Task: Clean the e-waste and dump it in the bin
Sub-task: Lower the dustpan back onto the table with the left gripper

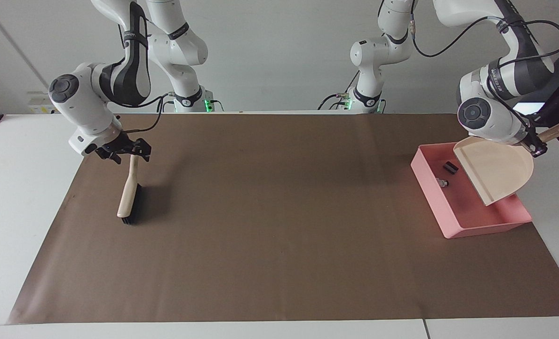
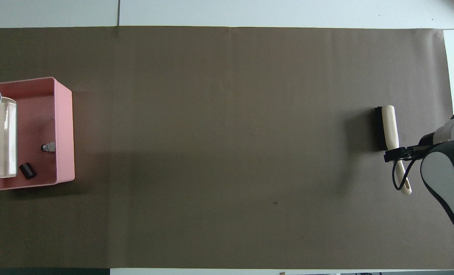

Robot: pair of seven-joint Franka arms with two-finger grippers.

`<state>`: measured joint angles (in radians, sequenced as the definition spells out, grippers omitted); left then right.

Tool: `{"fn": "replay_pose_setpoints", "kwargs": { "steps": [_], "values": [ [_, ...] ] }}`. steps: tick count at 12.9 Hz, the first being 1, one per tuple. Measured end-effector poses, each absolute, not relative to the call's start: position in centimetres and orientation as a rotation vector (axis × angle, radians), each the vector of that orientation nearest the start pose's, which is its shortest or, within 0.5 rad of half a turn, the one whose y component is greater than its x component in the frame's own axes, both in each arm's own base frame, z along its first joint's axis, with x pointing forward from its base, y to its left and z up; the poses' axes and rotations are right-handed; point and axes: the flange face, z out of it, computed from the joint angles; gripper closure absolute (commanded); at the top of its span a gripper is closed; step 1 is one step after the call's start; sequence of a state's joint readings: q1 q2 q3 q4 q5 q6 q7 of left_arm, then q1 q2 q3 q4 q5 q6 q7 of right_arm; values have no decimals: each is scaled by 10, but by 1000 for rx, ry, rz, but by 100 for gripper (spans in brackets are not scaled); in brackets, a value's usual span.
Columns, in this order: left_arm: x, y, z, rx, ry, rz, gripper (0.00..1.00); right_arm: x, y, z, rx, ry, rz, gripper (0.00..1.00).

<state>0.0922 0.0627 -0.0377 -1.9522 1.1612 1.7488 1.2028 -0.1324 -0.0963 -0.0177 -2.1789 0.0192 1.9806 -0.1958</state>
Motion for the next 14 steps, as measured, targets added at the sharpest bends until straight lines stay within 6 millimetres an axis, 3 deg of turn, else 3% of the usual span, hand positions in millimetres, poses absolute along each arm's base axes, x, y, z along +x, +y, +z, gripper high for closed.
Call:
{"fn": "replay_pose_setpoints", "kwargs": {
  "steps": [3, 6, 9, 14],
  "values": [
    [558, 103, 498, -1559, 1490, 1012, 100, 511, -27, 464, -3119, 28, 72, 0],
    [552, 80, 513, -1610, 1563, 943, 100, 514, 7, 483, -3122, 89, 43, 0],
    [550, 26, 502, -1676, 1731, 839, 100, 519, 3, 518, -3120, 117, 35, 0],
    [545, -41, 478, -1756, 1984, 673, 99, 526, -1, 592, -3113, 247, 85, 0]
  ]
}}
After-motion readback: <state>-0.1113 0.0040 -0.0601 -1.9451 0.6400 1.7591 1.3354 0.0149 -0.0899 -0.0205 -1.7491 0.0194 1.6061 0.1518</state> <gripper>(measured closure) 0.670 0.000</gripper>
